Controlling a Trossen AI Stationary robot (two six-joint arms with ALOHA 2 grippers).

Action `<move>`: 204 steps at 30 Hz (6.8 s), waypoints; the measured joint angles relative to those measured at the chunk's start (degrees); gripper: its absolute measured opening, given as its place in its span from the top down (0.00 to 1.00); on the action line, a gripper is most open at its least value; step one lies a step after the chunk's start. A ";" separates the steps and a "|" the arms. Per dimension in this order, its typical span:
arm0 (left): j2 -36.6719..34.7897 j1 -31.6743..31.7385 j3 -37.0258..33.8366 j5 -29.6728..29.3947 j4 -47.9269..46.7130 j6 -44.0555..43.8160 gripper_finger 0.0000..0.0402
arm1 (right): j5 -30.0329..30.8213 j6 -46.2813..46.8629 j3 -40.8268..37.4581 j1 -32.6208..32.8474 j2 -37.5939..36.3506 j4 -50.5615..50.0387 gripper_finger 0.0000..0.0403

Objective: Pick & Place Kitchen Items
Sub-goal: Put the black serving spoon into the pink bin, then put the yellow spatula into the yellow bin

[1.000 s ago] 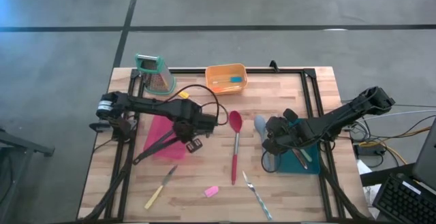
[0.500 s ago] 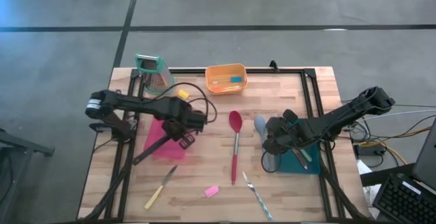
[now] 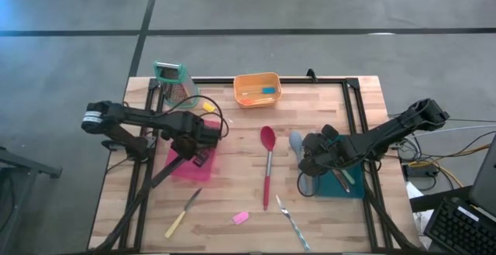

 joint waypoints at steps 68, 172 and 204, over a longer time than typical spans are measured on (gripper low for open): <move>-4.05 7.75 -24.43 4.53 10.19 2.65 0.66 | 0.04 -0.02 0.00 -0.01 0.00 0.88 0.62; 3.07 29.66 -0.43 -17.25 31.76 70.35 0.46 | 0.02 -0.52 -0.02 -0.02 -0.02 1.36 0.61; 26.49 38.77 8.92 -12.52 28.73 80.31 0.46 | -3.21 -2.62 -0.02 -0.02 -0.02 2.19 0.47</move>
